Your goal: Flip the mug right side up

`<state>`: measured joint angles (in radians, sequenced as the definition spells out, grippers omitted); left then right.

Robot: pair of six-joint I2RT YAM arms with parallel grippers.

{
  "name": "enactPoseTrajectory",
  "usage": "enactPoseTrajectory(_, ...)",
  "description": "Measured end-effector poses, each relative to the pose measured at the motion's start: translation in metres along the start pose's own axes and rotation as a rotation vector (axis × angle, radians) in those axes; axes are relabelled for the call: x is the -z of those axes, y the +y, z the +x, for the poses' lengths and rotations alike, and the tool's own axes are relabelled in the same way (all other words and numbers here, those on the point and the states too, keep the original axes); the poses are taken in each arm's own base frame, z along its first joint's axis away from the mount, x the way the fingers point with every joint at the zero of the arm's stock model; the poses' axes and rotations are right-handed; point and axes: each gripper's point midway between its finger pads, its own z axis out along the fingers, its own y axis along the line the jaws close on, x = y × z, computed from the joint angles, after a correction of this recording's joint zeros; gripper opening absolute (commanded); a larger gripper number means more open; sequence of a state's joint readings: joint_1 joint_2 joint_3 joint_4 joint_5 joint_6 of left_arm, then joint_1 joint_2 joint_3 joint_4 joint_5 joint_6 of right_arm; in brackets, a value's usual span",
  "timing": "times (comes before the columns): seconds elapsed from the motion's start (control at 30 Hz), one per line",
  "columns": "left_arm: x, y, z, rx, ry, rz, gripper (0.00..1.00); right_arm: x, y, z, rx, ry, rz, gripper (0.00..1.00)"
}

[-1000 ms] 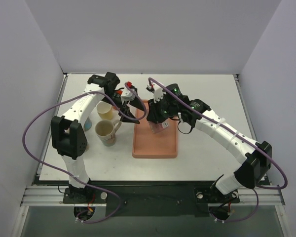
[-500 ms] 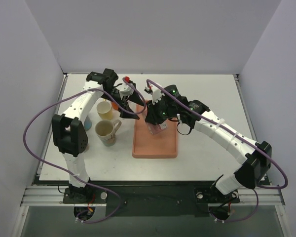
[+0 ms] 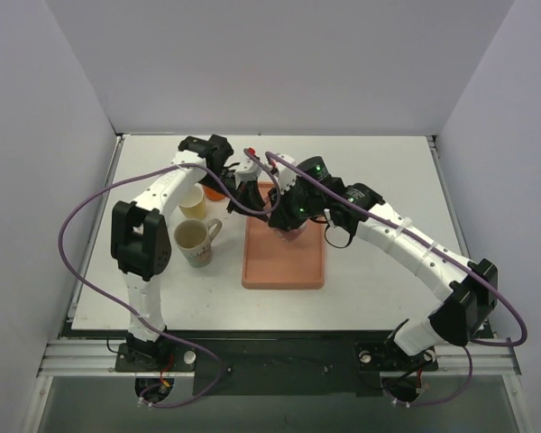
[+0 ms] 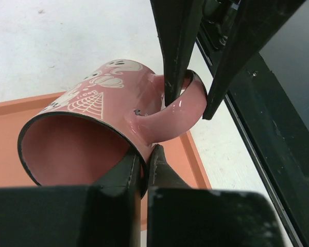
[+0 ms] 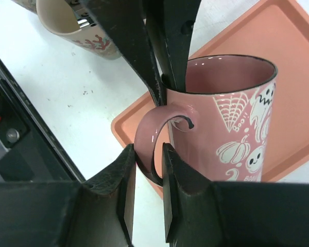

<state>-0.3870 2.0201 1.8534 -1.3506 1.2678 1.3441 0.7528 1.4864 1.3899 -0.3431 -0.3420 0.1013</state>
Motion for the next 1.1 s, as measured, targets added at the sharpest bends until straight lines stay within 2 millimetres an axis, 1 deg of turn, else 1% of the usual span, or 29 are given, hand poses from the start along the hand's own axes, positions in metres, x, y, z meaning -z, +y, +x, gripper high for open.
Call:
enactPoseTrajectory(0.03,0.000,-0.003,0.001,0.018,0.000,0.007,0.00,0.002,-0.002,0.005,0.032,0.014,0.006,0.00)
enactPoseTrajectory(0.13,-0.001,-0.005,0.002,0.038,0.006,0.008,0.00,0.002,-0.003,0.006,0.062,0.020,0.001,0.00)
enactPoseTrajectory(0.17,0.000,-0.005,0.003,0.048,0.010,0.007,0.00,0.002,-0.003,0.006,0.064,0.019,0.002,0.06)
enactPoseTrajectory(0.2,0.000,-0.005,0.003,0.054,0.012,0.006,0.00,0.002,-0.005,0.006,0.063,0.018,0.007,0.24)
enactPoseTrajectory(0.27,0.003,-0.004,0.001,0.090,0.029,-0.007,0.00,0.003,-0.009,0.004,0.060,0.011,0.023,0.49)
enactPoseTrajectory(0.3,0.004,-0.006,-0.001,0.128,0.036,-0.013,0.00,0.004,-0.014,0.002,0.046,0.001,0.055,0.54)
enactPoseTrajectory(0.33,0.008,-0.004,-0.001,0.152,0.063,-0.035,0.00,0.006,-0.018,0.000,0.031,-0.012,0.077,0.63)
enactPoseTrajectory(0.37,0.012,-0.003,0.000,0.212,0.085,-0.063,0.00,0.010,-0.025,-0.003,0.024,-0.028,0.113,0.69)
enactPoseTrajectory(0.4,0.018,-0.001,0.001,0.277,0.112,-0.106,0.00,0.015,-0.031,-0.004,0.017,-0.044,0.148,0.71)
enactPoseTrajectory(0.43,0.025,0.001,0.004,0.346,0.143,-0.165,0.00,0.021,-0.038,-0.006,0.009,-0.061,0.187,0.77)
enactPoseTrajectory(0.5,0.043,0.010,0.007,0.433,0.204,-0.323,0.00,0.037,-0.052,-0.010,-0.002,-0.102,0.269,0.80)
enactPoseTrajectory(0.53,0.052,0.014,0.006,0.460,0.217,-0.384,0.00,0.043,-0.057,-0.011,-0.005,-0.120,0.299,0.80)
enactPoseTrajectory(0.6,0.075,0.021,-0.002,0.526,0.217,-0.519,0.00,0.059,-0.067,-0.015,-0.016,-0.163,0.361,0.81)
enactPoseTrajectory(0.7,0.119,0.036,-0.024,0.581,0.182,-0.706,0.00,0.075,-0.077,-0.021,-0.034,-0.211,0.421,0.81)
enactPoseTrajectory(0.73,0.132,0.039,-0.030,0.584,0.171,-0.756,0.00,0.077,-0.079,-0.021,-0.037,-0.219,0.431,0.81)
enactPoseTrajectory(0.77,0.149,0.042,-0.037,0.585,0.159,-0.817,0.00,0.079,-0.082,-0.022,-0.042,-0.224,0.444,0.81)
enactPoseTrajectory(0.83,0.184,0.043,-0.051,0.583,0.148,-0.944,0.00,0.079,-0.086,-0.019,-0.047,-0.219,0.458,0.82)
enactPoseTrajectory(0.9,0.216,0.041,-0.059,0.572,0.148,-1.051,0.00,0.077,-0.089,-0.015,-0.053,-0.209,0.468,0.82)
enactPoseTrajectory(0.93,0.232,0.039,-0.060,0.571,0.149,-1.104,0.00,0.076,-0.090,-0.013,-0.058,-0.205,0.471,0.82)
enactPoseTrajectory(1.0,0.270,0.031,-0.049,0.608,0.170,-1.216,0.00,0.074,-0.092,-0.011,-0.068,-0.197,0.477,0.82)
enactPoseTrajectory(1.03,0.286,0.026,-0.041,0.639,0.185,-1.262,0.00,0.074,-0.092,-0.010,-0.071,-0.195,0.477,0.82)
enactPoseTrajectory(1.1,0.330,0.011,-0.011,0.740,0.234,-1.376,0.00,0.071,-0.093,-0.008,-0.079,-0.189,0.478,0.82)
